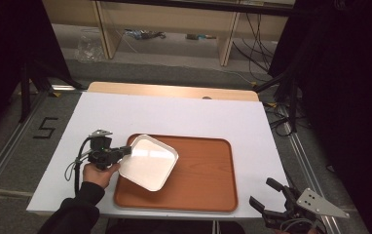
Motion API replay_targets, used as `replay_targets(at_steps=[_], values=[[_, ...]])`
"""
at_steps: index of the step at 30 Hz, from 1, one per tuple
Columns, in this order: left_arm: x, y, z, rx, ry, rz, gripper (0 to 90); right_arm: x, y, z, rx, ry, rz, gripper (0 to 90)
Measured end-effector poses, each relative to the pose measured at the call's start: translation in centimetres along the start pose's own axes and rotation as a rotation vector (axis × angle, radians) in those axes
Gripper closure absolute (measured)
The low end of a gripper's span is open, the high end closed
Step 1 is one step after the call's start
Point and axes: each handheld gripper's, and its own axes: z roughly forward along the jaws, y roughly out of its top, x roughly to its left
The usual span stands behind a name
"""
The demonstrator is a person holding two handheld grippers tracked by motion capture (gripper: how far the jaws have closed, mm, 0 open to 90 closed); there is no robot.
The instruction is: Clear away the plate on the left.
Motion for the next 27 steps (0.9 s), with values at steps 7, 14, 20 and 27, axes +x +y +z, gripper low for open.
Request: replay_targets(at_steps=[7, 14, 20, 27], values=[[-0.7, -0.4, 1.5, 0.056, 0.001, 0.025, 88.0, 0.0, 0.0, 0.0, 0.001, 0.0, 0.004, 15.2], [-1.9, -0.8, 3.0, 0.084, -0.023, 0.034, 88.0, 0.1, 0.0, 0.0, 0.013, -0.004, 0.012, 15.2], [-2.9, -1.2, 4.2, 0.108, -0.044, 0.02, 87.3, -0.1, 0.0, 0.3, -0.015, 0.024, -0.012, 15.2], [-3.9, -2.3, 5.3, 0.156, -0.058, 0.01, 87.0, -0.1, 0.0, 0.3, -0.015, 0.026, -0.019, 15.2]])
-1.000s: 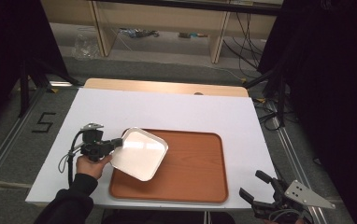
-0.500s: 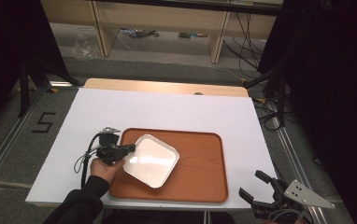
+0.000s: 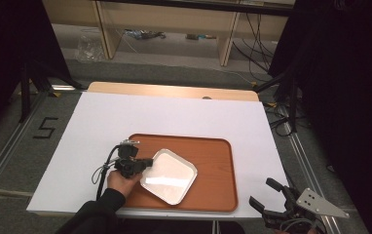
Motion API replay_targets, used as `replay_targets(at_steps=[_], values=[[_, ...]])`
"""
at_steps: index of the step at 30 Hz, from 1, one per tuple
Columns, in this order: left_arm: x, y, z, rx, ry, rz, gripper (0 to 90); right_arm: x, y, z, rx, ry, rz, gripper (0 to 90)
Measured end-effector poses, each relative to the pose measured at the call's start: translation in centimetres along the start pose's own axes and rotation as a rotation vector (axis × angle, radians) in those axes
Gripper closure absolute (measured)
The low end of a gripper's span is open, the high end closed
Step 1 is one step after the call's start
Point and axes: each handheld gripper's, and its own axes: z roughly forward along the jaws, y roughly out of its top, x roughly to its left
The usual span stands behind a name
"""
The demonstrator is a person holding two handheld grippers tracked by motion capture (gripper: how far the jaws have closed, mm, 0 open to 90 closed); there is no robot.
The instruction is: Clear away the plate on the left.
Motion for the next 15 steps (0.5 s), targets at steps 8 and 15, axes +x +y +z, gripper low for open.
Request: replay_targets(at_steps=[8, 15], values=[[-0.16, -0.34, -0.1, 0.048, -0.036, 0.026, 84.2, 0.04, 0.0, -0.03, 0.0, -0.003, 0.003, 15.2], [0.08, -0.72, 0.01, 0.076, -0.046, 0.106, 85.3, 0.05, 0.0, 0.0, -0.001, -0.002, 0.003, 15.2]])
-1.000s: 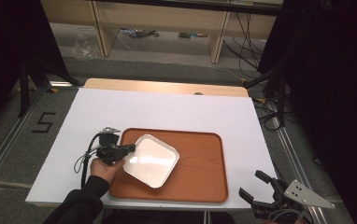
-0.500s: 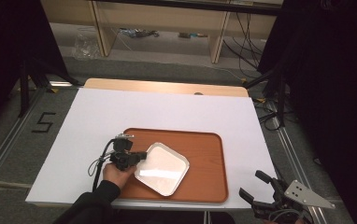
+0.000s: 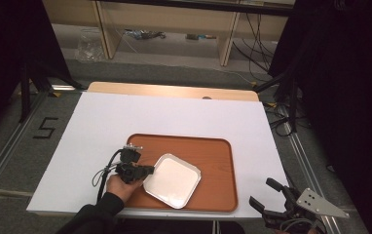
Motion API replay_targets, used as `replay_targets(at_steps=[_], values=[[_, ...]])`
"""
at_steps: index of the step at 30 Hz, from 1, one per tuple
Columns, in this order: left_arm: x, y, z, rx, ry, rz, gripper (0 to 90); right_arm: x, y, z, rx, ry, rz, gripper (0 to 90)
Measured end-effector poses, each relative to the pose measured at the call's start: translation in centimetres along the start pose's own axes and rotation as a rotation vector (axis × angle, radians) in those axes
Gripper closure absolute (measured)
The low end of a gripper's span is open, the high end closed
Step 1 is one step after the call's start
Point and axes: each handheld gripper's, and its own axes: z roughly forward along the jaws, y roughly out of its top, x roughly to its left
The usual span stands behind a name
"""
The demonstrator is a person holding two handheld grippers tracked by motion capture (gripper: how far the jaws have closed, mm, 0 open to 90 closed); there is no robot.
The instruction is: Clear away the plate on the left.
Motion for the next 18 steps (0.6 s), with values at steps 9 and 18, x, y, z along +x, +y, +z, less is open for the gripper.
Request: replay_targets(at_steps=[9, 18], values=[[-1.4, -1.6, -1.1, 0.057, 0.011, -0.092, 81.8, 0.3, 0.0, -0.1, 0.014, 0.0, 0.047, 15.2], [-2.4, -2.9, -2.0, 0.093, -0.023, -0.082, 77.1, 0.0, 0.0, 0.0, 0.0, 0.001, 0.003, 15.2]])
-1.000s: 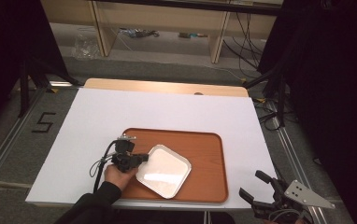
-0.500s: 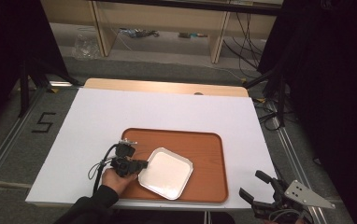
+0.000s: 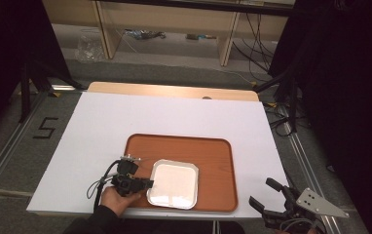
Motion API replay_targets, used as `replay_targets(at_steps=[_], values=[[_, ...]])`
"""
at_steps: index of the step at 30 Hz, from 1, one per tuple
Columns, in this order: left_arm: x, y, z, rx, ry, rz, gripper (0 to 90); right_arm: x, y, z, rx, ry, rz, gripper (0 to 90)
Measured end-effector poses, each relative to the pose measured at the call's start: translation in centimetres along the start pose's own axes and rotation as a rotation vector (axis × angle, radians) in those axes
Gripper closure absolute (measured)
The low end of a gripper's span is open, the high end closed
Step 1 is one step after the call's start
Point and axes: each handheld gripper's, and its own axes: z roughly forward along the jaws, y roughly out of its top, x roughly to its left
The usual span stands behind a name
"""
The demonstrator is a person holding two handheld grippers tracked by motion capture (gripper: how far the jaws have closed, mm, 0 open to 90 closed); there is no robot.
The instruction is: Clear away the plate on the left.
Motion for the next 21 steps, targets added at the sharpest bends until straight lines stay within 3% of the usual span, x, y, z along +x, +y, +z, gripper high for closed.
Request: replay_targets(at_steps=[4, 10, 18, 21], values=[[-0.8, -0.7, 0.1, 0.013, -0.011, -0.003, 74.3, 0.0, 0.0, 0.0, -0.001, 0.0, -0.003, 15.2], [-1.1, -0.7, 0.1, 0.047, 0.001, 0.048, 73.7, -0.1, 0.0, 0.0, 0.002, -0.002, -0.007, 15.2], [-1.5, -1.0, 0.2, 0.034, -0.008, 0.015, 73.7, -0.1, 0.0, 0.0, -0.002, 0.0, -0.006, 15.2], [-1.6, -1.0, 0.2, 0.039, -0.022, 0.024, 73.8, -0.1, 0.0, 0.0, 0.002, -0.002, -0.009, 15.2]])
